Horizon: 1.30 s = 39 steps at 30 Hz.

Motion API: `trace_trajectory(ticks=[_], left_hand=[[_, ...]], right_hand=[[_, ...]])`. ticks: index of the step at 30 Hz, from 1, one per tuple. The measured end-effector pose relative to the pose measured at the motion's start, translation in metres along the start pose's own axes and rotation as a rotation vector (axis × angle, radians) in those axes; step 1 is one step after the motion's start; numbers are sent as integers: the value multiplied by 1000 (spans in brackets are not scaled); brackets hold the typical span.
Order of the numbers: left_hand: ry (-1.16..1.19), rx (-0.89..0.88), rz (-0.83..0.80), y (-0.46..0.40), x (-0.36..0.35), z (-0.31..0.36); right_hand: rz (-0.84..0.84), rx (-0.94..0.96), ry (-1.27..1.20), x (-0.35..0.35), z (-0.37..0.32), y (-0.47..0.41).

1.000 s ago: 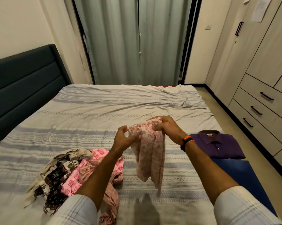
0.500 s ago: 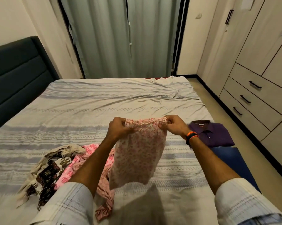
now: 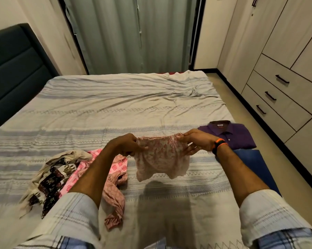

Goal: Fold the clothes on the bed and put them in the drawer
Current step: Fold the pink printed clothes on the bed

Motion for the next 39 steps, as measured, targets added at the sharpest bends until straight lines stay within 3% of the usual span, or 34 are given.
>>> trace_trajectory(ticks=[5,11,17,23,30,39], left_hand=[[132,43,-101,0,-5,10],[217,-39,152,-26,-13,16],[170,-218,418,-39,-3,27],[132,-312,510,-46,-5,31],[62,-251,371,-51,-63,-19],[-14,21,-24,-45,-188,-131]], right_hand=[[13,-22,-9,9,3,-7],[201,57,-15,10,6,-36],[381,271,26,22,-3,-57],[444,443,-36,26,-1,-52],[289,274,-66,1,80,-53],[94,-126,18,-77,229,-31]])
Point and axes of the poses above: each hand's wrist, its own y-axis away from the middle knuckle, its own x-axis out of the back of the hand, z = x × y, the point moved 2 cm from there along -y, towards the middle knuckle, and after that the axes turned 4 degrees about -z, right-handed, at the moved point
